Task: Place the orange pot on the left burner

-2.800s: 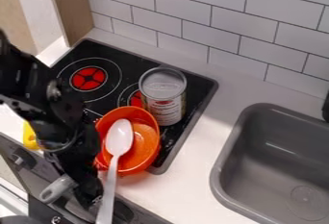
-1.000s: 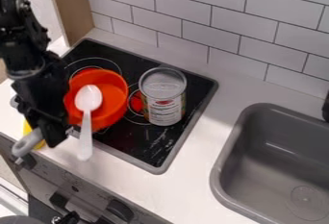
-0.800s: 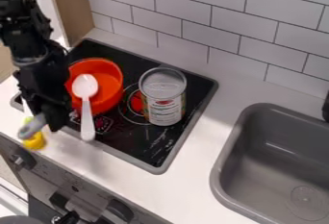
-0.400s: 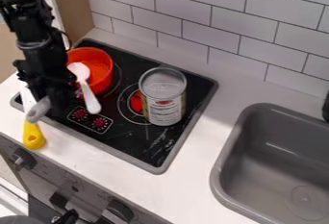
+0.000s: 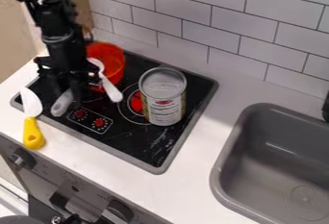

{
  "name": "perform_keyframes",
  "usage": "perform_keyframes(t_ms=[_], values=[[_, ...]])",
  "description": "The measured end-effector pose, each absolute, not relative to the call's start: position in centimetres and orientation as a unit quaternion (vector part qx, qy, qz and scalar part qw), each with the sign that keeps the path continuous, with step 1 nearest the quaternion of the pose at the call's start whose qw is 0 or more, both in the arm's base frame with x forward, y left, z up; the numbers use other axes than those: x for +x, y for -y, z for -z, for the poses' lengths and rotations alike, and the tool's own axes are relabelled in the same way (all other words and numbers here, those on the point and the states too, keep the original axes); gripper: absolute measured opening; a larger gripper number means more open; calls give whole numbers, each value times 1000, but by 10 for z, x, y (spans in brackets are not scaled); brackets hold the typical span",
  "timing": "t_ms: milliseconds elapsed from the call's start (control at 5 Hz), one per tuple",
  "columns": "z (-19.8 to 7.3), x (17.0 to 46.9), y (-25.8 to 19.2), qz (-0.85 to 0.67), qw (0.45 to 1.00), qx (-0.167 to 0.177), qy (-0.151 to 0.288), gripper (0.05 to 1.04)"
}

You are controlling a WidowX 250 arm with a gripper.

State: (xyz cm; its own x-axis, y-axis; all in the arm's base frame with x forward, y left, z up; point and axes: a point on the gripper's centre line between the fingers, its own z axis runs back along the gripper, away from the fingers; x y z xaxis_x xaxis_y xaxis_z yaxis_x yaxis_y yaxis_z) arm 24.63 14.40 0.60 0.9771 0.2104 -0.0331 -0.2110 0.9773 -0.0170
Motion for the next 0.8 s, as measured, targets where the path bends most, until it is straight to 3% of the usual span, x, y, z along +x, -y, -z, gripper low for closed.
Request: perform_keyframes(t_ms=[200, 600, 800], values=[[-4, 262, -136, -132, 991, -14, -3, 382], [-4, 269, -132, -123, 992, -10, -4, 938], [-3, 267, -129, -120, 993, -18, -10, 999]])
